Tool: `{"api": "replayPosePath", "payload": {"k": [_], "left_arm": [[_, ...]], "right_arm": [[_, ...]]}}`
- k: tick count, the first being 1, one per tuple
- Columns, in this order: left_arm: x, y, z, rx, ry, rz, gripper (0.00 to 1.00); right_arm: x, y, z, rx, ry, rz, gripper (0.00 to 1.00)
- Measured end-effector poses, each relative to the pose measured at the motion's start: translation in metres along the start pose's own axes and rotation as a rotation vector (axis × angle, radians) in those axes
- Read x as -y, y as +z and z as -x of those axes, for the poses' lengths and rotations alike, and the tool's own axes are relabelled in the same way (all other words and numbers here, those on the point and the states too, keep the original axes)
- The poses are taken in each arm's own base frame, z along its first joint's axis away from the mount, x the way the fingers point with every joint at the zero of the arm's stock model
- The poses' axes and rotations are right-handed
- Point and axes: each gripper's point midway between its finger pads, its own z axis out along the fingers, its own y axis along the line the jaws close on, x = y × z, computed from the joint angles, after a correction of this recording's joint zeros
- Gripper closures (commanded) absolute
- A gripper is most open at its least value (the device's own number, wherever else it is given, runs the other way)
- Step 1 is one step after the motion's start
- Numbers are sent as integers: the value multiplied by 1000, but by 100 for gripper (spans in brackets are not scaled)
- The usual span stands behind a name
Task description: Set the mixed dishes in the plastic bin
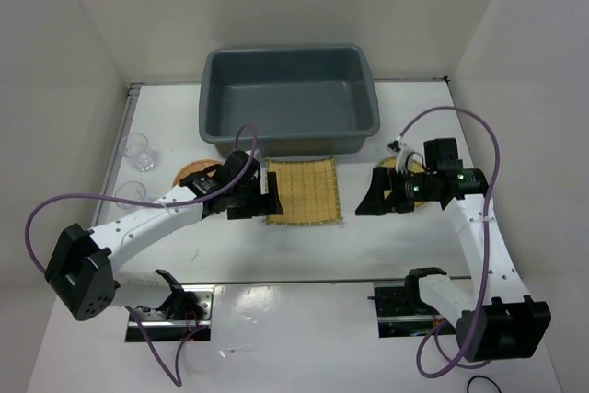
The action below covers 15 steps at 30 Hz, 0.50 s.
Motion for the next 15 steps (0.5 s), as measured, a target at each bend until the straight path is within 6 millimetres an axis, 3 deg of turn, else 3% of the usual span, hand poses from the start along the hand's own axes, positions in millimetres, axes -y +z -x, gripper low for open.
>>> {"api": "replayPosePath", "payload": {"k": [3, 4, 9, 15], "left_arm": [[13, 3, 14, 54, -20, -47, 0], [14, 4, 16, 64, -21, -53, 0], [12, 17, 28, 84, -65, -54, 0], [-18, 33, 38, 86, -164, 5, 0]], "right_arm": [[2, 10, -41, -81, 151, 35, 1], [3, 12, -46, -93, 183, 44, 1], [5, 27, -55, -123, 292, 105, 3], [24, 52, -71, -191, 473, 107, 5]]}}
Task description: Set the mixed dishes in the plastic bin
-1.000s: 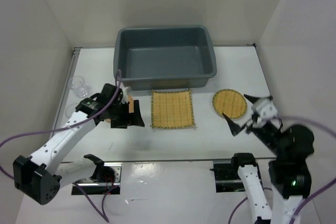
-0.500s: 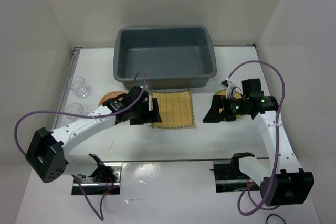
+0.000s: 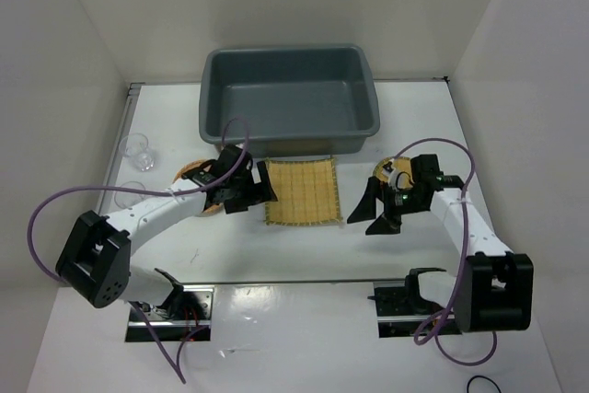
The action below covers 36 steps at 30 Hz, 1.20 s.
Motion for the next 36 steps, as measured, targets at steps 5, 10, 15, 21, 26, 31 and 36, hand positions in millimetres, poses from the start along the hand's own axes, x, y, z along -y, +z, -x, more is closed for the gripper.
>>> {"api": "replayPosePath", "payload": {"k": [5, 10, 15, 21, 26, 31, 36], "left_arm": [[-19, -5, 11, 36, -60, 15, 0], [-22, -4, 20, 56, -81, 3, 0], [-31, 18, 8, -13, -89, 38, 0], [-38, 42, 3, -65, -110, 45, 0], [-27, 58, 12, -77, -122, 5, 0], [-6, 70, 19, -89, -139, -84, 4], [7, 76, 19, -108, -153, -146, 15]], "right_arm": [[7, 12, 24, 29, 37, 4, 22], [20, 26, 46, 52, 101, -5, 15], [39, 41, 66, 80, 174, -46, 10], [57, 64, 90, 120, 234, -96, 10], [48, 87, 93, 97, 220, -76, 11], [34, 107, 96, 72, 184, -28, 14], [30, 112, 100, 71, 179, 2, 23]]}}
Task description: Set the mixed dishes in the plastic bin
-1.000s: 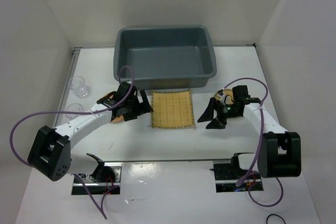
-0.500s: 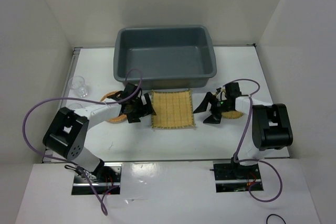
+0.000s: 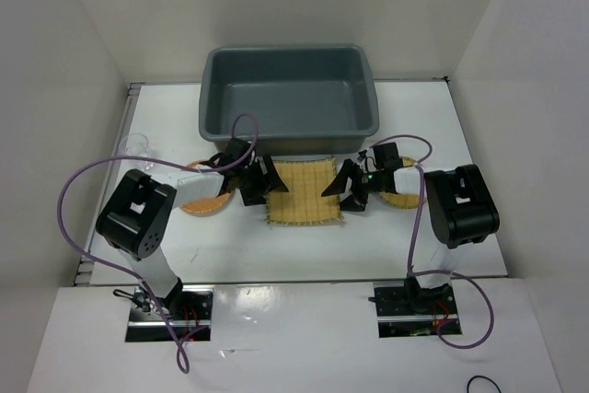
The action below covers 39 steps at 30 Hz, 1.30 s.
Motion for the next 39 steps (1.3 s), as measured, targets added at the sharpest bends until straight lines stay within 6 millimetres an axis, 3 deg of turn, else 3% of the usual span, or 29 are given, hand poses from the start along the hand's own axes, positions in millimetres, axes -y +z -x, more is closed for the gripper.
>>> {"api": "replayPosePath", "payload": {"k": [6, 10, 13, 16, 19, 23, 31, 35, 39], "left_arm": [[5, 8, -4, -7, -1, -22, 37], [5, 14, -19, -44, 12, -28, 75], [-4, 14, -24, -53, -10, -8, 88], [-4, 11, -23, -42, -1, -7, 94], [-3, 7, -28, -35, 19, 2, 95], [0, -2, -39, -45, 42, 16, 95], [31, -47, -41, 6, 88, -51, 89], [56, -84, -33, 74, 115, -124, 86], [94, -151, -16, 222, 147, -271, 85]], "right_arm": [[0, 7, -4, -12, -16, 0, 41], [1, 11, -16, -44, -23, -7, 64], [1, 6, -22, -67, 21, 16, 84], [-15, -3, -22, -59, -23, 67, 91], [-23, -7, -25, -54, -42, 73, 100], [-26, -15, -35, -70, -41, 68, 100], [-63, -50, -48, -51, -209, 135, 100], [-90, -75, -49, -24, -272, 203, 100], [-138, -108, -32, 2, -295, 324, 100]]}}
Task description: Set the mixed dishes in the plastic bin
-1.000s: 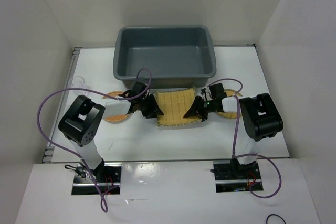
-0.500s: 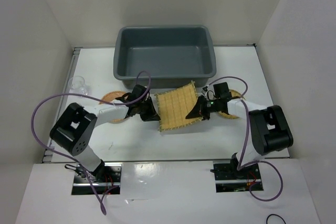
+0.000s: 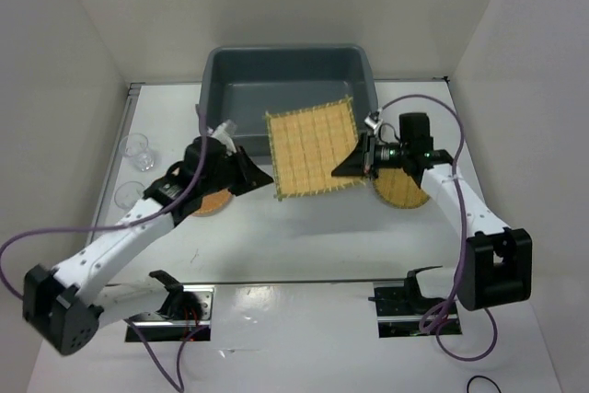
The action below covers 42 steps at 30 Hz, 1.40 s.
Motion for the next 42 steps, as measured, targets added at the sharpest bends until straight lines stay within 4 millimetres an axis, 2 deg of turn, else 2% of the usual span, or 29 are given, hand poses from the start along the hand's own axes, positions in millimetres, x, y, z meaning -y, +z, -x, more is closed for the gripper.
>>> {"api": "replayPosePath", "payload": {"k": [2, 4, 6, 8, 11, 15, 18, 21, 26, 30, 34, 37, 42], "left_arm": [[18, -30, 11, 74, 16, -64, 86], [29, -60, 16, 131, 25, -109, 88], [31, -83, 14, 165, 13, -128, 89], [21, -99, 5, 180, -18, -116, 91], [4, -124, -11, 202, -68, -95, 92], [-7, -160, -22, 261, -133, -115, 94], [-9, -175, -27, 282, -168, -136, 94], [-13, -173, -30, 264, -177, -117, 94], [-17, -150, -30, 203, -173, -51, 92], [-20, -124, -22, 152, -115, 35, 92], [-10, -107, -7, 132, -36, 61, 92], [-12, -98, -5, 117, 7, 79, 92], [-12, -99, -1, 126, 49, 85, 89]], "right_arm": [[-26, -7, 26, 36, -27, 40, 100], [-52, -12, 63, 81, -65, 69, 100], [-69, -10, 99, 119, -95, 87, 100], [-75, -4, 134, 147, -119, 98, 100], [-55, 15, 176, 156, -93, 83, 100], [-4, 45, 217, 156, -14, 20, 100], [28, 64, 242, 167, -1, -33, 100], [46, 74, 253, 175, -14, -75, 100], [55, 82, 258, 192, -69, -149, 100], [66, 88, 266, 217, -120, -239, 100], [83, 93, 271, 238, -137, -353, 100], [98, 100, 269, 235, -138, -420, 100], [124, 110, 253, 198, -103, -525, 100]]}}
